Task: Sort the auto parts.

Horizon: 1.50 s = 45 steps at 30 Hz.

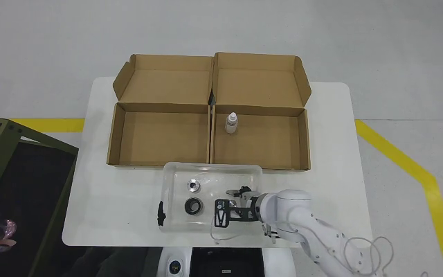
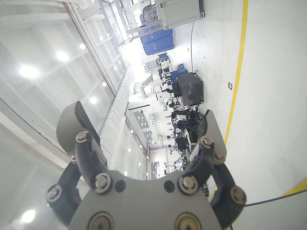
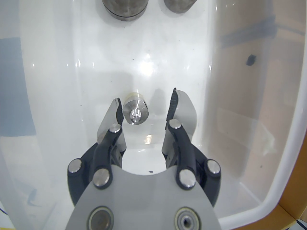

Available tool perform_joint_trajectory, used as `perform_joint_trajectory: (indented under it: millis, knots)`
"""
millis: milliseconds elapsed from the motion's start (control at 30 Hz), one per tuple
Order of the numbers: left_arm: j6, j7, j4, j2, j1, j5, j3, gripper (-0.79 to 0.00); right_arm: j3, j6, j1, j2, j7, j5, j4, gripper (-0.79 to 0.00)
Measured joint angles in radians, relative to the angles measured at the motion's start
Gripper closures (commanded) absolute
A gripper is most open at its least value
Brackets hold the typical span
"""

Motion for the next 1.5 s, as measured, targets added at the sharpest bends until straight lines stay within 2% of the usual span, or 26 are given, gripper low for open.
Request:
perform_joint_trajectory:
  millis: [33, 67, 133, 500, 833, 1000, 1333, 1500]
  knots:
    - [0.000, 0.000, 0.000, 0.000, 0.000, 0.000, 0.000, -0.785, -0.002, -0.003, 0.000, 0.000, 0.002, 0.001, 0.000, -0.163]
    - [0.000, 0.000, 0.000, 0.000, 0.000, 0.000, 0.000, -0.785, -0.004, -0.006, 0.001, 0.001, 0.003, 0.004, -0.001, -0.071]
    - [0.000, 0.000, 0.000, 0.000, 0.000, 0.000, 0.000, -0.785, -0.007, -0.013, 0.001, 0.001, 0.005, 0.010, -0.004, 0.000]
    - [0.000, 0.000, 0.000, 0.000, 0.000, 0.000, 0.000, -0.785, 0.010, -0.030, 0.009, 0.008, -0.050, 0.036, -0.068, 0.000]
    - [0.000, 0.000, 0.000, 0.000, 0.000, 0.000, 0.000, -0.785, 0.048, -0.031, 0.025, 0.014, -0.179, 0.043, -0.111, 0.000]
    - [0.000, 0.000, 0.000, 0.000, 0.000, 0.000, 0.000, -0.785, 0.066, -0.089, 0.045, 0.018, -0.266, 0.068, -0.133, 0.000]
    - [0.000, 0.000, 0.000, 0.000, 0.000, 0.000, 0.000, -0.785, 0.183, -0.092, 0.078, 0.030, -0.393, 0.166, -0.163, 0.000]
    - [0.000, 0.000, 0.000, 0.000, 0.000, 0.000, 0.000, -0.785, 0.283, -0.082, 0.068, 0.041, -0.459, 0.256, -0.163, 0.000]
